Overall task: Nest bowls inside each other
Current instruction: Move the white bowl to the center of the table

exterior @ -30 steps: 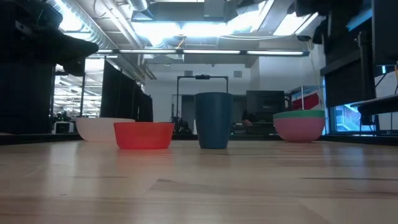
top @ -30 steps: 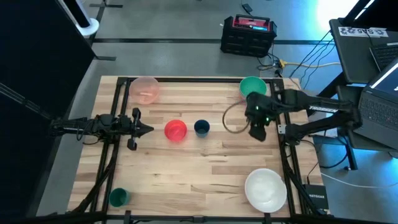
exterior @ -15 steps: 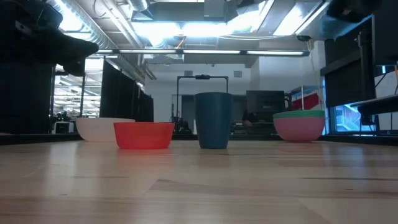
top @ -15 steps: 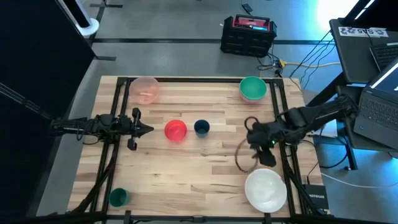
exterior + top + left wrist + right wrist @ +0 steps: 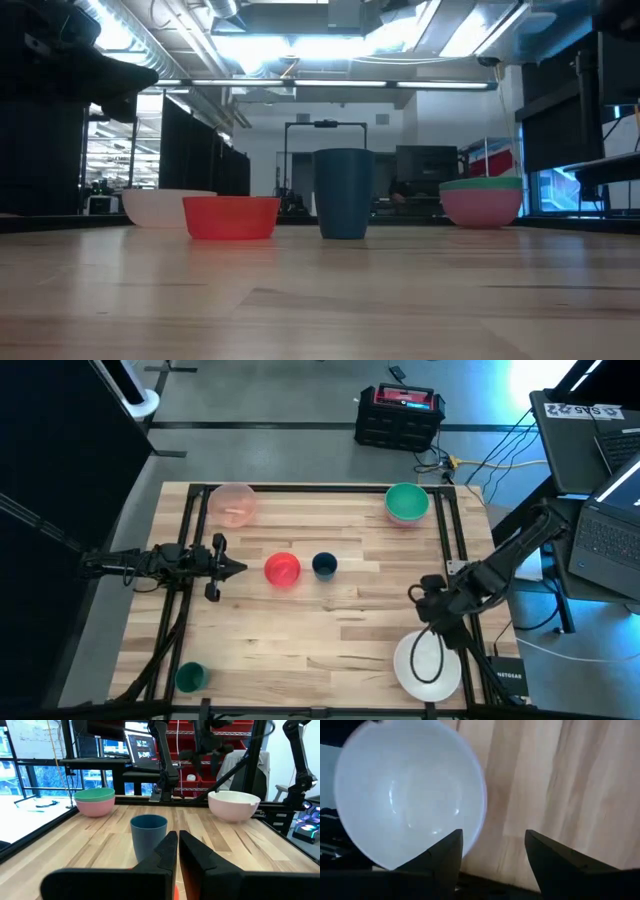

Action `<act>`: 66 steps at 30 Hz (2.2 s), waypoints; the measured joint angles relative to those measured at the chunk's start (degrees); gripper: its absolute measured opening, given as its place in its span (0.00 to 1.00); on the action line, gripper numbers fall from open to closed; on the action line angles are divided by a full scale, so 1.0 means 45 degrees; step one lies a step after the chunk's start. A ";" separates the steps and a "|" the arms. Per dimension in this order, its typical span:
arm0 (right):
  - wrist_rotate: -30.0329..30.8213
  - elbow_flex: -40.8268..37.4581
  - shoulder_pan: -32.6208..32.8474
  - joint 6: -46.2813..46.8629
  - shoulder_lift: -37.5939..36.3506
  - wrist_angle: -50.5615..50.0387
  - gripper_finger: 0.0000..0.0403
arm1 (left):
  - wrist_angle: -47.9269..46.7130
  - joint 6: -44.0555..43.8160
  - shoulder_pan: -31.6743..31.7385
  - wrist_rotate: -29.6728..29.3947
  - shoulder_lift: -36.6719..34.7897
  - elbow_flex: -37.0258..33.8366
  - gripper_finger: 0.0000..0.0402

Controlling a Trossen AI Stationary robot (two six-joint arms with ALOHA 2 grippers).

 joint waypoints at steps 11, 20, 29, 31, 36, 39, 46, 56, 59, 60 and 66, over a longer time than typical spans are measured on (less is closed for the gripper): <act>-0.0538 -0.2273 0.0388 0.1827 0.0002 0.1726 0.50 | 0.0004 0.0000 -0.0001 -0.0001 0.0001 -0.0002 0.00; -0.0665 -0.3436 0.0383 0.2965 0.0173 0.3547 0.50 | 0.0004 -0.0004 -0.0002 -0.0005 0.0002 -0.0003 0.00; -0.0644 -0.3425 0.0372 0.3480 0.1425 0.4272 0.21 | 0.0003 0.0000 0.0003 0.0000 0.0000 0.0000 0.00; -0.0643 -0.3421 0.0370 0.3558 0.1729 0.4400 0.14 | 0.0004 0.0000 0.0003 0.0000 0.0000 0.0000 0.00; -0.0587 -0.3391 0.0053 0.3584 0.2192 0.4862 0.02 | 0.0002 -0.0001 0.0003 0.0000 0.0000 -0.0002 0.00; -0.0595 -0.3396 -0.0671 0.3632 0.2187 0.4989 0.01 | 0.0000 -0.0001 0.0003 -0.0002 0.0002 -0.0001 0.00; -0.0553 -0.3396 -0.3902 0.3214 0.2187 0.5041 0.01 | 0.0000 -0.0001 0.0002 -0.0001 -0.0003 0.0002 0.00; -0.0641 -0.2883 -0.8232 0.2155 0.2935 0.5315 0.00 | 0.0005 0.0000 -0.0002 0.0000 -0.0002 -0.0002 0.00; -0.0713 -0.2480 -0.9086 0.1592 0.3423 0.5214 0.00 | 0.0005 0.0000 -0.0002 0.0000 0.0000 0.0000 0.00; -0.0738 -0.2346 -0.9370 0.1405 0.3586 0.5180 0.00 | 0.0005 0.0000 -0.0002 0.0000 0.0000 0.0000 0.00; -0.0757 -0.1239 -1.0745 -0.0013 0.4921 0.4560 0.00 | 0.0002 -0.0002 0.0002 -0.0002 0.0000 -0.0002 0.00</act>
